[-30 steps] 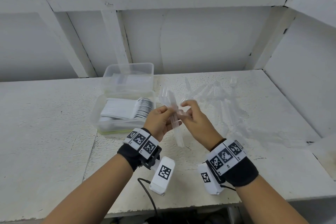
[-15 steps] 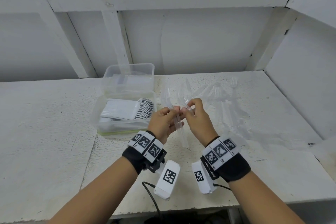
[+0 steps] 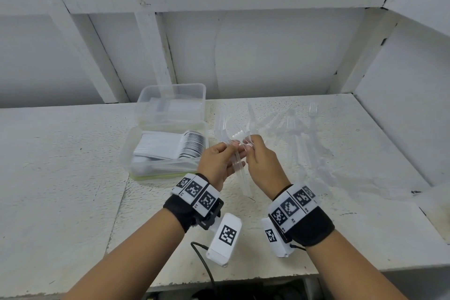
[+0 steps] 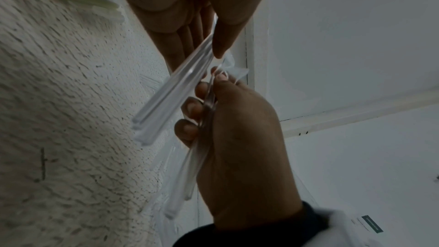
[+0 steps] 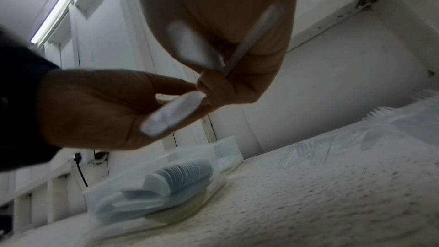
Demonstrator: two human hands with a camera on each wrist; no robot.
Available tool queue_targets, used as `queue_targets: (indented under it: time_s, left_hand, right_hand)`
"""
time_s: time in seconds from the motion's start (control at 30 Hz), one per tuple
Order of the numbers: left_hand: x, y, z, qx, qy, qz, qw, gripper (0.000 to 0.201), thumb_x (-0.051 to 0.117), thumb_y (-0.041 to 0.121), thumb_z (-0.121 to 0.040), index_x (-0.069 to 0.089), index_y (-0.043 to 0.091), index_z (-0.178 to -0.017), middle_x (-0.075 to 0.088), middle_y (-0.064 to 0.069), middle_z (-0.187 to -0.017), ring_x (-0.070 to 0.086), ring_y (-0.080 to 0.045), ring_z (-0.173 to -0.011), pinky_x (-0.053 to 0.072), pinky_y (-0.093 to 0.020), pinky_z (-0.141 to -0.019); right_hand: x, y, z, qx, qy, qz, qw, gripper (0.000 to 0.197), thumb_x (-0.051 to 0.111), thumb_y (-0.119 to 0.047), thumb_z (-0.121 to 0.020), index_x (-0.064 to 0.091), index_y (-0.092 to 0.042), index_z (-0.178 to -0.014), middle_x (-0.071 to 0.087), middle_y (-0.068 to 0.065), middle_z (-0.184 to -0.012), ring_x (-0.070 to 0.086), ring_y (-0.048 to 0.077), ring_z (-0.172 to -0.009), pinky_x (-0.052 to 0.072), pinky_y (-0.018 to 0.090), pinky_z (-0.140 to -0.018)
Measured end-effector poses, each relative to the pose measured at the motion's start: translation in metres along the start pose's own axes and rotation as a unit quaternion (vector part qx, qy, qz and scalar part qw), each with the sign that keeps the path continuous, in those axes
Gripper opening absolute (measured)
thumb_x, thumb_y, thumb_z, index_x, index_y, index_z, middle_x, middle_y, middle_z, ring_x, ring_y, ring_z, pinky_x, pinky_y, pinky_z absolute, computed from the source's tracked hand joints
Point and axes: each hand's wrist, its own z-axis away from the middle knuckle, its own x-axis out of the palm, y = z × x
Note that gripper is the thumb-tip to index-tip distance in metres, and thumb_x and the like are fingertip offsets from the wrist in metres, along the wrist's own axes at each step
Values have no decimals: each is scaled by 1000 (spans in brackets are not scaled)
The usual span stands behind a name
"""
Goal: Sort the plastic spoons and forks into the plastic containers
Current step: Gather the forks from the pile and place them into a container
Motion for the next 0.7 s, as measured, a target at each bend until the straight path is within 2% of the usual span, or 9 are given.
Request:
queue_targets:
  time_s: [0.1, 0.27, 0.33, 0.4, 0.43, 0.5, 0.57, 0.63, 0.7]
  left_hand:
    - [2, 1, 1, -4, 0, 1, 1000, 12, 57, 13, -91, 63, 3, -94, 72, -8, -89, 70, -15, -83, 57, -31, -77]
    - [4, 1, 1, -6, 5, -8, 1000, 11, 57, 12, -92, 63, 3, -93, 71, -7, -86, 69, -14, -80, 58, -29, -72]
    - [6, 0, 1, -2, -3, -16, 1000, 13, 55, 11, -92, 65, 3, -89, 71, -3, -74, 68, -9, -68, 57, -24, -61]
    - [7, 0, 2, 1, -6, -28, 1000, 16, 54, 11, -94, 65, 6, -83, 66, 3, -58, 65, -5, -56, 51, -17, -52]
    - [7, 0, 2, 0, -7, -33, 999, 17, 53, 11, -94, 64, 6, -81, 65, 4, -55, 63, -4, -54, 50, -16, -51]
    - [5, 1, 3, -6, -13, -42, 999, 16, 53, 10, -94, 64, 4, -83, 67, -1, -63, 65, -7, -57, 51, -17, -53]
    - [3, 0, 2, -11, -21, -48, 999, 15, 54, 11, -93, 65, 2, -87, 68, -8, -76, 67, -12, -65, 54, -20, -57]
    - [1, 0, 1, -13, -23, -53, 998, 15, 55, 11, -93, 64, -1, -90, 68, -12, -83, 67, -17, -72, 56, -23, -62]
    - [1, 2, 1, -11, -22, -59, 998, 14, 55, 10, -92, 62, -2, -91, 67, -14, -85, 66, -18, -73, 58, -25, -68]
  right_hand:
    - [2, 6, 0, -17, 46, 24, 999, 26, 36, -17, -100, 54, -8, -117, 62, 7, -107, 58, 17, -96, 45, 24, -79]
    - [4, 9, -3, -42, 134, 73, 987, 25, 45, -17, -97, 64, -9, -111, 55, 7, -93, 50, 13, -77, 35, 17, -64]
    - [6, 6, -2, -49, 129, 50, 989, 22, 48, -16, -96, 66, -9, -106, 51, 2, -89, 51, 15, -77, 39, 18, -66]
    - [9, 3, -1, -51, 120, 18, 991, 21, 51, -14, -94, 68, -10, -105, 50, 2, -89, 54, 19, -85, 46, 26, -75]
    - [9, 1, -1, -43, 116, -1, 992, 23, 52, -13, -93, 68, -11, -110, 48, 3, -92, 53, 20, -90, 46, 26, -81]
    - [5, -1, -2, -14, 92, -40, 995, 29, 50, -10, -93, 64, -14, -119, 46, 3, -96, 51, 15, -92, 41, 13, -83]
    - [0, -2, -4, 8, 46, -60, 997, 30, 47, -11, -95, 62, -16, -120, 46, 1, -96, 48, 3, -82, 37, 1, -73]
    - [-4, -3, -4, 5, 19, -54, 998, 29, 45, -12, -96, 63, -17, -118, 48, 3, -96, 48, 0, -79, 38, 1, -70]
    - [-6, -4, -2, 0, 27, -58, 998, 32, 44, -11, -96, 59, -17, -124, 50, 4, -97, 52, 6, -82, 42, 5, -75]
